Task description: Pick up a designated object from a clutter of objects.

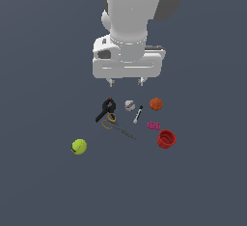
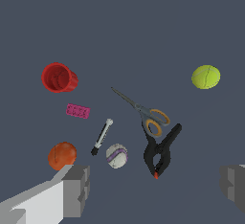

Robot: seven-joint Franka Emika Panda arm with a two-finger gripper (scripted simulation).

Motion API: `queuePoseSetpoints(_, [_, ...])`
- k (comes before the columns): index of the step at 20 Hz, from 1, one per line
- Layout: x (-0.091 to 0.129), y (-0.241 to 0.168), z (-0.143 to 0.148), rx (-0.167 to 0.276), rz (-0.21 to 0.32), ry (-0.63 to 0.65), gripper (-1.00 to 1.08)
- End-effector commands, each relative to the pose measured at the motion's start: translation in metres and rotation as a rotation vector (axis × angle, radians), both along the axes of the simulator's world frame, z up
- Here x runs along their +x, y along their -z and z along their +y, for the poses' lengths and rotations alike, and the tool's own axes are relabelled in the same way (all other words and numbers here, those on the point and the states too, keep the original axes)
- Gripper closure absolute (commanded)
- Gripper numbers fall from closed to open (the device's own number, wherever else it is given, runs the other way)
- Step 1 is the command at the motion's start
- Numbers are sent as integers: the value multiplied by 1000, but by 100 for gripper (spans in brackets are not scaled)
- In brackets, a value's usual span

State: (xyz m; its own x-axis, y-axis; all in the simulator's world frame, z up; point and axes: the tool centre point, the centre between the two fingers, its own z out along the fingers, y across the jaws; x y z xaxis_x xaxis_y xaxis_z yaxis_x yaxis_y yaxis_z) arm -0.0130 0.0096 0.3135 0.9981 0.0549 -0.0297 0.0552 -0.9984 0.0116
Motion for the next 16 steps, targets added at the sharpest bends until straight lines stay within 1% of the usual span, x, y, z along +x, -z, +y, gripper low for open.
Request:
queuePoseSetpoints(1, [0, 0, 0, 0, 0, 0, -92])
queuePoseSetpoints(9, [5, -12, 2, -14, -26, -43, -92])
queuePoseSetpoints(16, [5, -11, 3, -14, -26, -40, -92])
